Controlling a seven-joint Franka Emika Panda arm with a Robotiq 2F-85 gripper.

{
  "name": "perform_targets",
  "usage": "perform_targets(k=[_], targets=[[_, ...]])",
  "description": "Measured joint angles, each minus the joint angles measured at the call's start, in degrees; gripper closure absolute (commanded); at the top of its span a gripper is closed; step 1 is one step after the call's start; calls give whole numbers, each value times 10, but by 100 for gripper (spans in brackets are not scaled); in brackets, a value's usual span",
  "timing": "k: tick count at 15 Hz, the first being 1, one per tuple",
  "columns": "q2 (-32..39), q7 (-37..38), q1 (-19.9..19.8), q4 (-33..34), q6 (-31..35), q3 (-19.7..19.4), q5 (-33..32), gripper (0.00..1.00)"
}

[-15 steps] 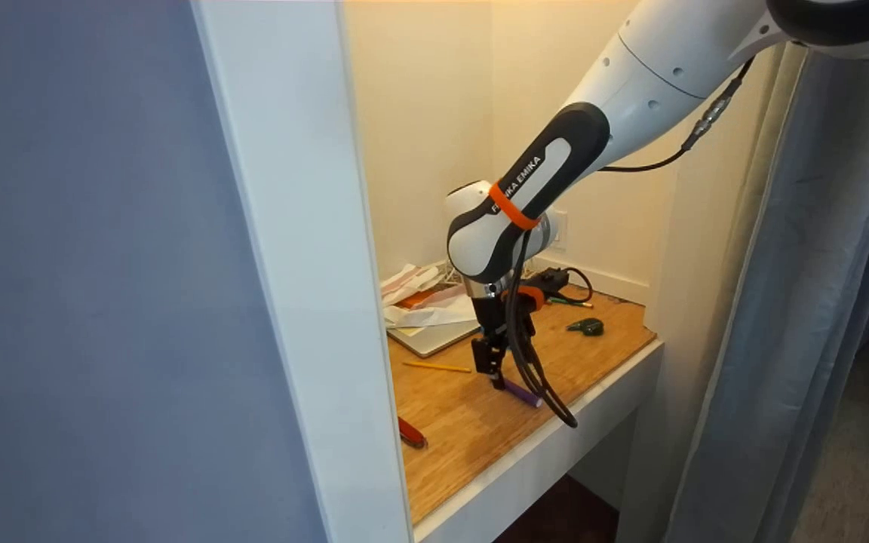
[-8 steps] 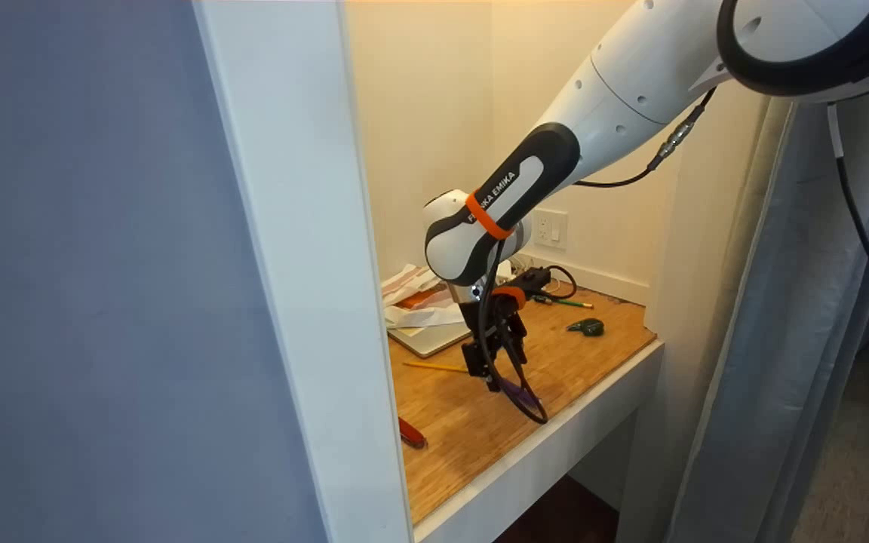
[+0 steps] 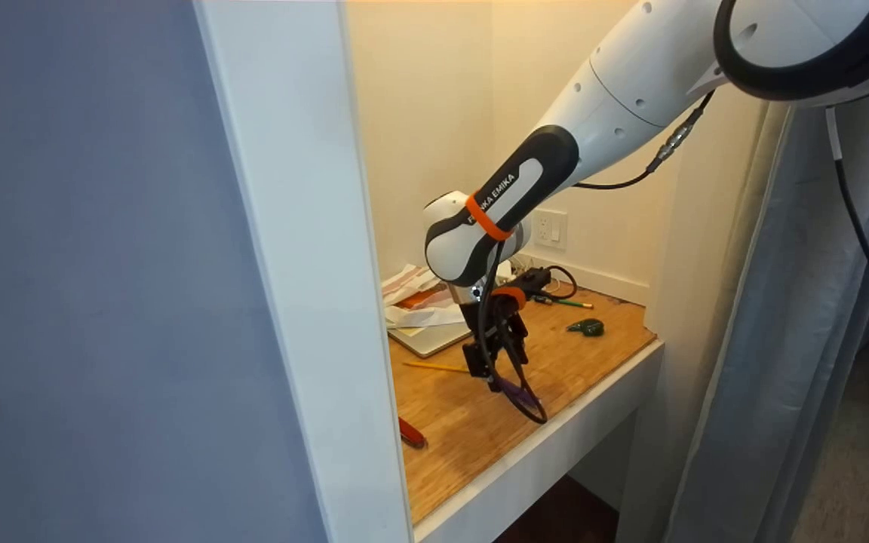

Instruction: Move the purple marker forward and put it upright

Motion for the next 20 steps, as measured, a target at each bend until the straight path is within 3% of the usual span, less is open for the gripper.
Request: perform_targets(k=[6, 13, 14, 15, 20], targets=[[34, 13, 13, 67, -85, -2, -22, 0], [116, 18, 26, 170, -125, -9, -31, 0], [127, 18, 26, 183, -129, -11, -31, 16], [137, 18, 26, 196, -133, -13, -31, 26], [171, 16, 25, 256, -168, -18, -30, 62]])
